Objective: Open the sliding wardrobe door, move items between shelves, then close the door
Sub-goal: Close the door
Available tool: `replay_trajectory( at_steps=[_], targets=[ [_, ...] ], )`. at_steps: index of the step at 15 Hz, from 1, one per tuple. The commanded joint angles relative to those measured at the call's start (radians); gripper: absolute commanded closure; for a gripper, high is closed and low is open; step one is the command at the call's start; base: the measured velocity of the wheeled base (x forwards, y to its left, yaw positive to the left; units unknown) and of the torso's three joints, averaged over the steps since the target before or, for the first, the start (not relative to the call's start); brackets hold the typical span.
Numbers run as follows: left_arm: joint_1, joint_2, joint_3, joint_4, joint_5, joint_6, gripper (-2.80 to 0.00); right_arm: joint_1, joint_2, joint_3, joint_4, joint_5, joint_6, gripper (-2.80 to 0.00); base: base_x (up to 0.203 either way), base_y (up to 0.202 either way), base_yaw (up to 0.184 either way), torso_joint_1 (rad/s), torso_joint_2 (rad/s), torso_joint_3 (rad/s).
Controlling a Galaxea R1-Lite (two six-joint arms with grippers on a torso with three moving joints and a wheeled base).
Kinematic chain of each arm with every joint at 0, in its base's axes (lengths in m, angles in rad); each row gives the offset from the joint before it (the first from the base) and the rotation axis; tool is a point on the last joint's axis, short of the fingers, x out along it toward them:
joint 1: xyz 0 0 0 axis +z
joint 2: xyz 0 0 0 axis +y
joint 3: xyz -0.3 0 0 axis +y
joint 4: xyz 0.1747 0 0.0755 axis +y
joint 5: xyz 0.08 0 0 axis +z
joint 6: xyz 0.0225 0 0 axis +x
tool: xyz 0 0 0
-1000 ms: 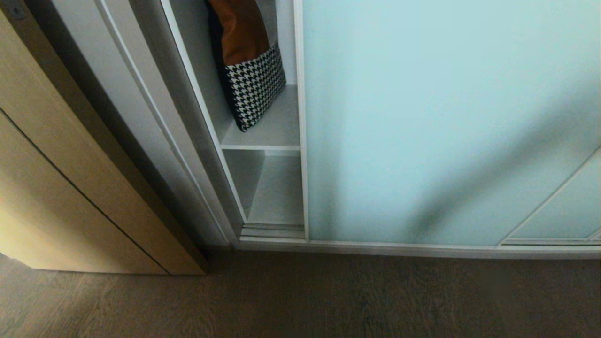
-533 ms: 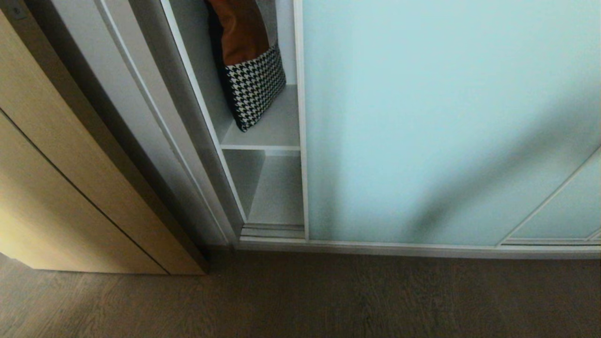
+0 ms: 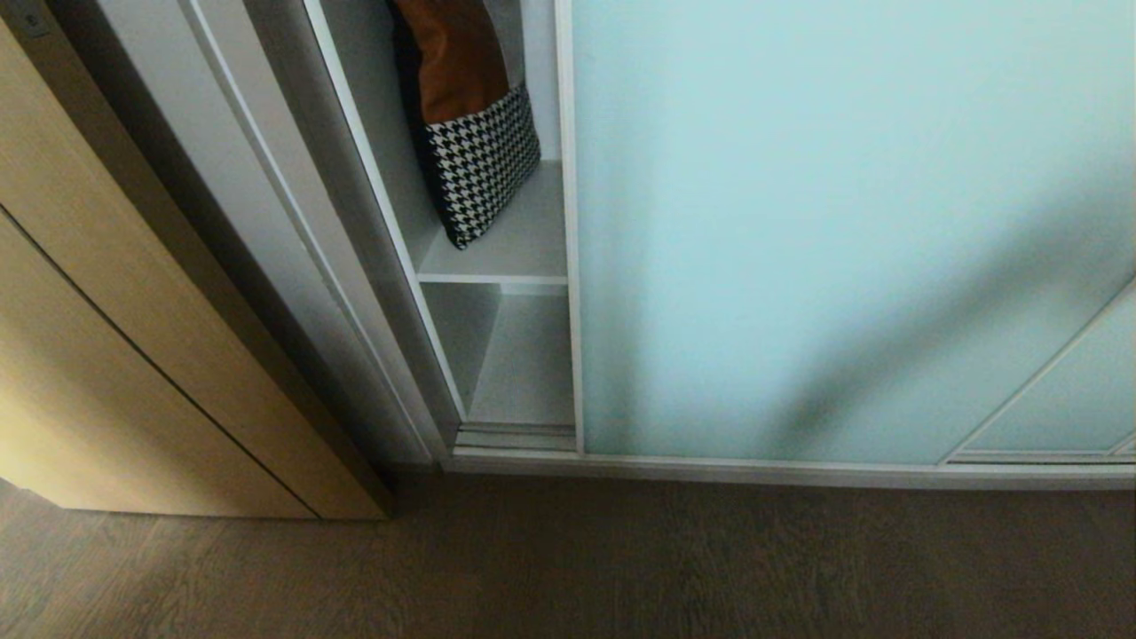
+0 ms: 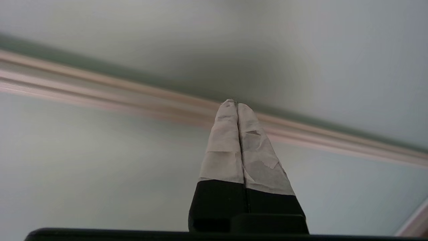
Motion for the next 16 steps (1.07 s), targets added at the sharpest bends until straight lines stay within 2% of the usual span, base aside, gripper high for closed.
replay_trajectory(
  at_steps=[1,3,8,16],
  targets=[
    [0.000,0.000,0.000,0.000,0.000,0.001,0.00,0.002,0.005,0.003,-0.002,0.027,0.006,0.00,0.000,0.000,0.000,0.000,0.00,0.000],
    [0.000,0.000,0.000,0.000,0.001,0.000,0.00,0.002,0.004,0.021,-0.005,0.052,0.006,0.00,0.000,0.000,0.000,0.000,0.00,0.000],
    [0.000,0.000,0.000,0.000,0.000,0.000,0.00,0.000,0.007,0.054,0.001,0.186,0.006,0.00,0.000,0.000,0.000,0.000,0.00,0.000],
    [0.000,0.000,0.000,0.000,0.000,0.001,0.00,0.033,0.026,0.057,-0.003,0.188,0.001,0.00,0.000,0.000,0.000,0.000,0.00,0.000]
  ],
)
